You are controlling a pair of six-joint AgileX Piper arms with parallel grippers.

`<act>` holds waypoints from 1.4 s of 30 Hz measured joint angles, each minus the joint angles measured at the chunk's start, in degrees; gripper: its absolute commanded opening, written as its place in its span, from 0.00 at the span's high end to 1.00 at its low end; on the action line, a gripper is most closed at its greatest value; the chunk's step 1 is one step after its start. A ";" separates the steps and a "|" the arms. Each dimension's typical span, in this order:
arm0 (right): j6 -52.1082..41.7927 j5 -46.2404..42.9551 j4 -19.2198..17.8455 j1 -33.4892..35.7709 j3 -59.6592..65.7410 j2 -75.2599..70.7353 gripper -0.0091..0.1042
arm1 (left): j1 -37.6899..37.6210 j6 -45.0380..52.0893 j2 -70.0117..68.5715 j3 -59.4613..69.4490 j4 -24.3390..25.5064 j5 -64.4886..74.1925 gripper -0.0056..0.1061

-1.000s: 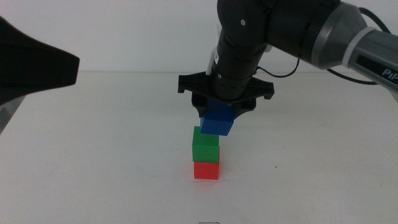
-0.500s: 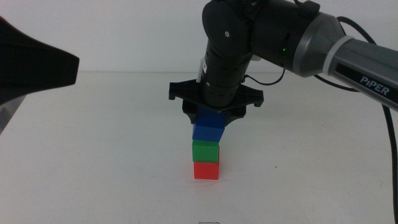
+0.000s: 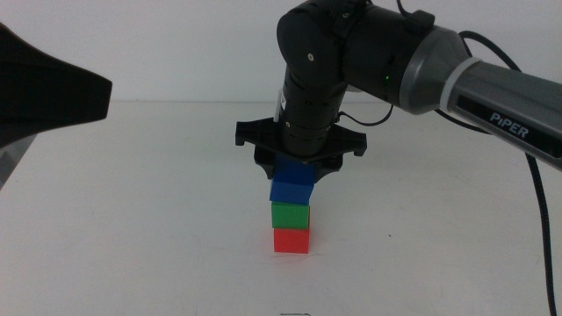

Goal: Stack red cubes first, then green, then blue cubes in a specific spot.

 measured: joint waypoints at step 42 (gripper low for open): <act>-22.53 -2.64 -1.94 -17.19 14.60 -37.54 0.35 | 0.00 0.00 0.00 0.00 0.00 0.00 0.11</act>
